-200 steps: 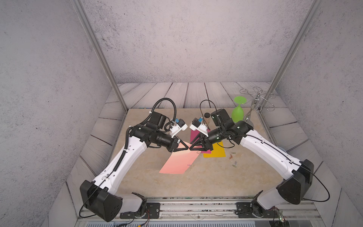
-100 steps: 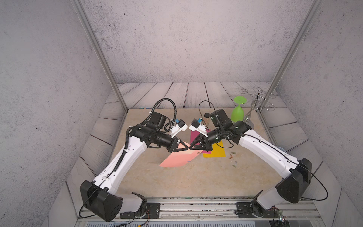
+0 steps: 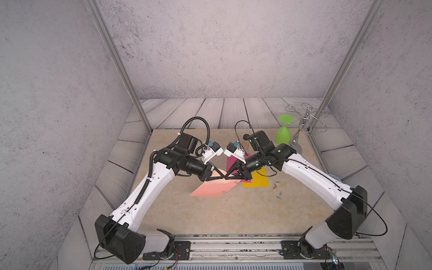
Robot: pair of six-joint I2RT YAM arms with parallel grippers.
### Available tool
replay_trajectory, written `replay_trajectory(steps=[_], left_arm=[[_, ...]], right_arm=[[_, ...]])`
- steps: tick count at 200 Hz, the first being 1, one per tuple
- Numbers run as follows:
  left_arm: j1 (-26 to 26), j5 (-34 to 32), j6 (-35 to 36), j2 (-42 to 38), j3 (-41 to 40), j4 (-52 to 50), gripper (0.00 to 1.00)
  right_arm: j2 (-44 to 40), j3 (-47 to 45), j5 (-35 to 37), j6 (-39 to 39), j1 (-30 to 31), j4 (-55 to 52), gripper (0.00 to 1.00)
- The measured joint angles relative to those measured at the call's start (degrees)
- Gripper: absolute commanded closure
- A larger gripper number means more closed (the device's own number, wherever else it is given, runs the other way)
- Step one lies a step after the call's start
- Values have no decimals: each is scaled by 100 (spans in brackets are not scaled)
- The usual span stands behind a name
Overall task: Unclip the paperclips from the documents
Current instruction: Remove the paper clip from the document.
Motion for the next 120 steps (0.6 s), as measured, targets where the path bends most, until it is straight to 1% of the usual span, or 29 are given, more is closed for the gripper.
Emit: replay_trajectory(steps=[64,120], left_arm=[[-4,4,17,-17,0,-9,100],[-7,-7,20,-76,0,31,100]], right_arm=[[0,-2,-33,57,-57,4,94],[0,-50,-214,192,-118,118,95]])
